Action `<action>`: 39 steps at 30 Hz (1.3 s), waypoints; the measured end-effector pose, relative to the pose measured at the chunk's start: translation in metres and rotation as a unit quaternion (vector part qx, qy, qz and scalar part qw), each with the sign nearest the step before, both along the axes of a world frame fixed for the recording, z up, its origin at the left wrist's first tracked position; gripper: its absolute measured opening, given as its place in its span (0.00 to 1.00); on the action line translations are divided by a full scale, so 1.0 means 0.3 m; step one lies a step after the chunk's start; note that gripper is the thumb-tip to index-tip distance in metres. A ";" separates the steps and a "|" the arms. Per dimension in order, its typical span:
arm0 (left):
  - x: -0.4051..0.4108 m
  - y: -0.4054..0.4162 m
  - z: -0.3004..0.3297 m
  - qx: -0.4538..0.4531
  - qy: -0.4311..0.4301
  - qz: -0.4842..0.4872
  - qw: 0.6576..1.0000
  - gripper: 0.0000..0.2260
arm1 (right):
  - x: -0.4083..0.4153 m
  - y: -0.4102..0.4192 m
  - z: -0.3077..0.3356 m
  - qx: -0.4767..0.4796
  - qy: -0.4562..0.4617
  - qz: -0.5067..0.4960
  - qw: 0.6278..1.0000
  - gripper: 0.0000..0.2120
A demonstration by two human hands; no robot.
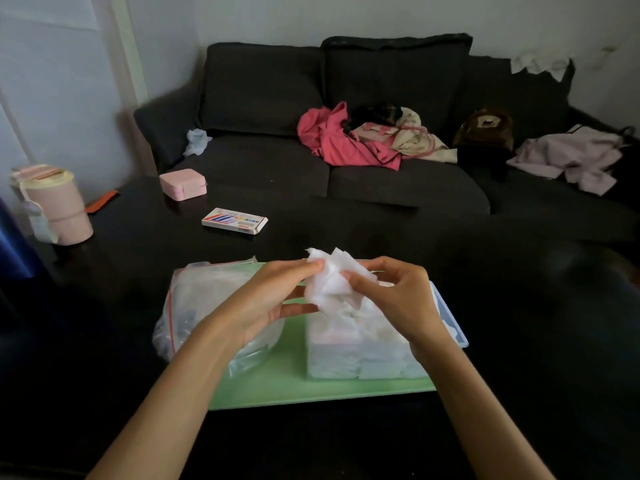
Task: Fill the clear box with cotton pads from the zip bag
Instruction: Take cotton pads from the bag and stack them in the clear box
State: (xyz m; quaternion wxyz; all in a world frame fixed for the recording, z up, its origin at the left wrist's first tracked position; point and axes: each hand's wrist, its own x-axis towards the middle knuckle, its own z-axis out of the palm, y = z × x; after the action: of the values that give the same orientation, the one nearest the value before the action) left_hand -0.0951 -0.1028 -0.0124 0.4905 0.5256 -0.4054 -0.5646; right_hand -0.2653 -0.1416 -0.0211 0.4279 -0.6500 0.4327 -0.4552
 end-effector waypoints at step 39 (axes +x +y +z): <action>-0.029 -0.047 -0.061 -0.030 -0.520 0.116 0.846 0.14 | -0.162 -0.069 0.021 0.224 -0.128 0.057 0.964 0.17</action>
State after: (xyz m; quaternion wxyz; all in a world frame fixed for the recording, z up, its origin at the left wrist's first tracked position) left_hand -0.1038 -0.1170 -0.0307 0.2853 0.7705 -0.5537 -0.1354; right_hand -0.3139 -0.1623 -0.0148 0.6397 -0.4974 0.4271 -0.4012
